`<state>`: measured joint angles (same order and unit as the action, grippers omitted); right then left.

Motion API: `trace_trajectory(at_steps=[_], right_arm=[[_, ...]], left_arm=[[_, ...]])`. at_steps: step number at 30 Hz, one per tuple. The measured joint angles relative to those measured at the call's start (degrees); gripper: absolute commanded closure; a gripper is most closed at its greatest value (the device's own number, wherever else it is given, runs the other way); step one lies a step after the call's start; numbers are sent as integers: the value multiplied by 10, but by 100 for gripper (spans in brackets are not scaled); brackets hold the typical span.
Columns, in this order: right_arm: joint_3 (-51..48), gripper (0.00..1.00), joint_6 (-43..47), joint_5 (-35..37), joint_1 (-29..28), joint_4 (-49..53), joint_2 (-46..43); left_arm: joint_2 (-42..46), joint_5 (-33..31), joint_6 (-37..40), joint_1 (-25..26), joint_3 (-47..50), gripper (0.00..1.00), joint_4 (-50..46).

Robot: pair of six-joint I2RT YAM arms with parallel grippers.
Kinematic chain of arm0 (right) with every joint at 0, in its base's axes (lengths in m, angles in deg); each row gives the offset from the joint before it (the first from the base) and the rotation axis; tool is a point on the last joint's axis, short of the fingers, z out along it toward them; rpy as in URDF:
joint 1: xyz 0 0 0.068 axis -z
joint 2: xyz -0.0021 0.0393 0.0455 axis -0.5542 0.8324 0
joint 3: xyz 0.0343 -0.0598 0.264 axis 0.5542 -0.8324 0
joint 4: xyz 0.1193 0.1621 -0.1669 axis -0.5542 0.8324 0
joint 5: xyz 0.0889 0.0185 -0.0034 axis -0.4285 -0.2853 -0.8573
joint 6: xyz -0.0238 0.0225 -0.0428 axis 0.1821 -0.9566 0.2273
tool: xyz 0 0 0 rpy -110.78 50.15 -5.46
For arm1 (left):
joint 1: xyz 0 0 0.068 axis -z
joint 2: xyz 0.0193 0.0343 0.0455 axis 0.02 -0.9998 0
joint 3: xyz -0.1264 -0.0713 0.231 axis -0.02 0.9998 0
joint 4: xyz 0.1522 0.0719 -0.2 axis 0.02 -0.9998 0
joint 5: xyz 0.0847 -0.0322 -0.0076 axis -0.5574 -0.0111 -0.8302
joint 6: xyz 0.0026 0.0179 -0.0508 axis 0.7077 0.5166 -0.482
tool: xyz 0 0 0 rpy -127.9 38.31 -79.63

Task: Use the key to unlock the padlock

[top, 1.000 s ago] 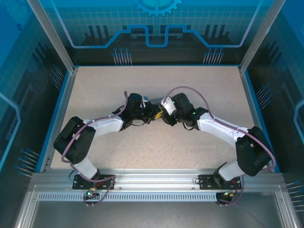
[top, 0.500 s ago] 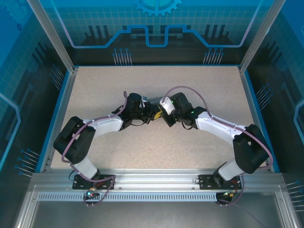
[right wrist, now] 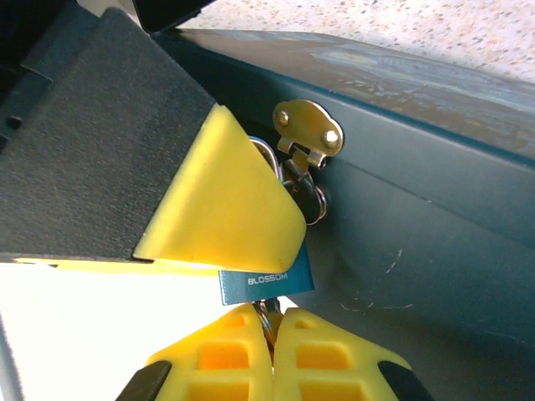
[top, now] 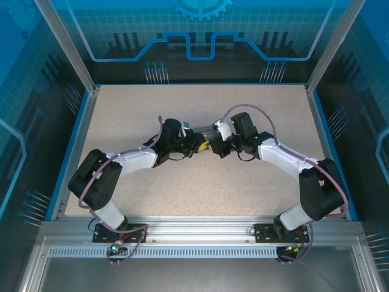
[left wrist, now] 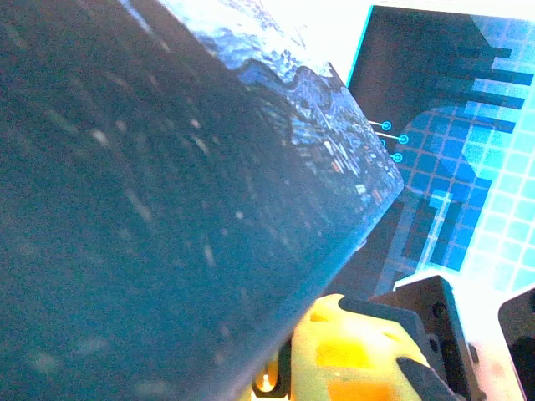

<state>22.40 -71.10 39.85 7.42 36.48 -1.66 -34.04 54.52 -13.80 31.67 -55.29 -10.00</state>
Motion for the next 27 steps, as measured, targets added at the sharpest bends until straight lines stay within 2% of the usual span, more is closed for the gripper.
trace_trajectory(at_steps=[4,5,9,12,19,27], right_arm=[[0,100,-32,-80,28,-12,20],[0,96,-38,-96,33,-15,25],[0,65,-66,-140,49,-26,35],[-9,55,-89,-158,57,-47,23],[-78,51,-161,-147,72,-106,-37],[-124,51,-254,-87,44,-183,-8]], left_arm=[[0,0,0,0,0,100,1],[0,0,0,0,0,100,1],[0,0,0,0,1,100,5],[-1,-1,3,0,4,100,10],[-3,-1,37,0,16,100,10],[-52,0,104,0,44,100,38]])
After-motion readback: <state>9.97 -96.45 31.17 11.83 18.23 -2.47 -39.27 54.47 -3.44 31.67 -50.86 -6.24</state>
